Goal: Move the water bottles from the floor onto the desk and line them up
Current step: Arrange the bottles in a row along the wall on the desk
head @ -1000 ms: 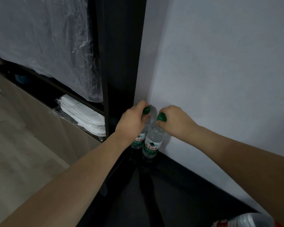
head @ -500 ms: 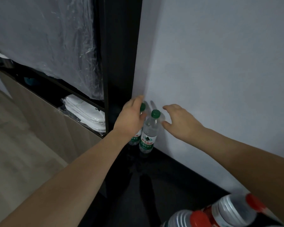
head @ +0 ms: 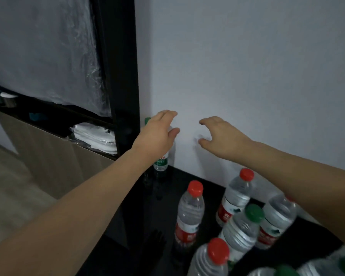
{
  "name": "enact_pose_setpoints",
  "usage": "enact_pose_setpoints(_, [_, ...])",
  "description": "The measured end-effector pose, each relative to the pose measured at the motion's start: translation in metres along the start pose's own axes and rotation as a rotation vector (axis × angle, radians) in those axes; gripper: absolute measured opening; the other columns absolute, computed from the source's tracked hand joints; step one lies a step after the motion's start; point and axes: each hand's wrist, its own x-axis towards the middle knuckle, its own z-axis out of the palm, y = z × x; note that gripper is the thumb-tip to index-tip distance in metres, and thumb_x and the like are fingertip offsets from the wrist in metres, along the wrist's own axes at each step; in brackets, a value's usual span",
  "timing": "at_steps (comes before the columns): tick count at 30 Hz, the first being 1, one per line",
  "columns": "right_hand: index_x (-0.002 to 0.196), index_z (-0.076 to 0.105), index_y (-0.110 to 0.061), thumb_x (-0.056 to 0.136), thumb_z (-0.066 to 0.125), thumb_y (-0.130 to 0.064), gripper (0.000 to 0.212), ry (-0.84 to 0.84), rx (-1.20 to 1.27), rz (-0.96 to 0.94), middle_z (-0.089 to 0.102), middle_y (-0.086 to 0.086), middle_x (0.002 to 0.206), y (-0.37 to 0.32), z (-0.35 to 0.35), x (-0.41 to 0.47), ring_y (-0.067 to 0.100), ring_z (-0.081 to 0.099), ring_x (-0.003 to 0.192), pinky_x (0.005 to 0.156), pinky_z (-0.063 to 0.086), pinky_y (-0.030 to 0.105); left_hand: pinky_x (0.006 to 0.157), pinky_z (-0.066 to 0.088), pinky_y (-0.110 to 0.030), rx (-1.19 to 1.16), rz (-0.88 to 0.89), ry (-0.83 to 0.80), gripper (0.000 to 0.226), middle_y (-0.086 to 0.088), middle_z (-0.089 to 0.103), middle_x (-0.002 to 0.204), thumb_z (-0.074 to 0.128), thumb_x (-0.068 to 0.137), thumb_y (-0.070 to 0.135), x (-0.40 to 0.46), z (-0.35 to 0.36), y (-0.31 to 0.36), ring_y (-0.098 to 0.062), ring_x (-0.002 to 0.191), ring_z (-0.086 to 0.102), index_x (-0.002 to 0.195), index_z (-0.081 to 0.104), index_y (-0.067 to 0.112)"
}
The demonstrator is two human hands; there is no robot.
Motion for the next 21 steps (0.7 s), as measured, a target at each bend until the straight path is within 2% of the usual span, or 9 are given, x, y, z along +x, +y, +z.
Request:
enact_pose_setpoints(3, [0.149, 0.035, -0.012, 0.094, 0.057, -0.032, 0.063, 0.049, -0.026, 0.014, 0.038, 0.009, 0.152, 0.004, -0.007, -0.036, 0.025, 0.038, 0.138, 0.111, 0.029, 0.031, 0.106, 0.040, -0.036, -0.001, 0.034, 0.027, 0.047, -0.005, 0.044, 0.150, 0.052, 0.102, 0.027, -0.024, -0.001, 0.026, -0.022, 0.132, 0.046, 0.146, 0.043, 0.013])
enact_pose_setpoints(8, [0.146, 0.041, -0.012, 0.093, 0.057, -0.032, 0.058, 0.175, -0.056, 0.026, 0.042, 0.008, 0.149, 0.001, -0.024, -0.122, 0.023, 0.040, 0.136, 0.108, 0.030, 0.028, 0.104, 0.033, -0.026, 0.007, 0.063, 0.046, 0.047, -0.004, 0.044, 0.150, 0.051, 0.102, 0.032, -0.082, -0.013, 0.072, -0.020, 0.132, 0.046, 0.145, 0.045, 0.015])
enact_pose_setpoints(13, [0.143, 0.046, -0.015, 0.093, 0.059, -0.032, 0.055, 0.272, -0.022, 0.030, 0.045, 0.007, 0.146, -0.014, -0.021, -0.239, 0.023, 0.045, 0.131, 0.105, 0.034, 0.029, 0.105, 0.035, -0.029, -0.001, 0.075, 0.111, 0.048, -0.005, 0.049, 0.146, 0.053, 0.100, 0.034, -0.171, -0.036, 0.132, -0.021, 0.131, 0.049, 0.144, 0.046, 0.016])
enact_pose_setpoints(16, [0.141, 0.047, -0.013, 0.093, 0.058, -0.030, 0.052, 0.212, 0.053, -0.003, 0.049, 0.008, 0.142, -0.026, -0.007, -0.303, 0.021, 0.048, 0.128, 0.104, 0.035, 0.027, 0.105, 0.036, -0.031, 0.015, 0.077, 0.107, 0.047, -0.006, 0.052, 0.144, 0.055, 0.099, 0.034, -0.228, -0.045, 0.163, -0.022, 0.128, 0.052, 0.142, 0.048, 0.016])
enact_pose_setpoints(21, [0.143, 0.043, -0.014, 0.092, 0.057, -0.029, 0.055, 0.104, 0.074, -0.024, 0.047, 0.008, 0.144, -0.032, 0.011, -0.363, 0.022, 0.044, 0.132, 0.111, 0.034, 0.035, 0.103, 0.039, -0.031, 0.061, 0.033, 0.001, 0.048, -0.003, 0.052, 0.144, 0.057, 0.098, 0.033, -0.283, -0.054, 0.178, -0.020, 0.130, 0.050, 0.143, 0.047, 0.018])
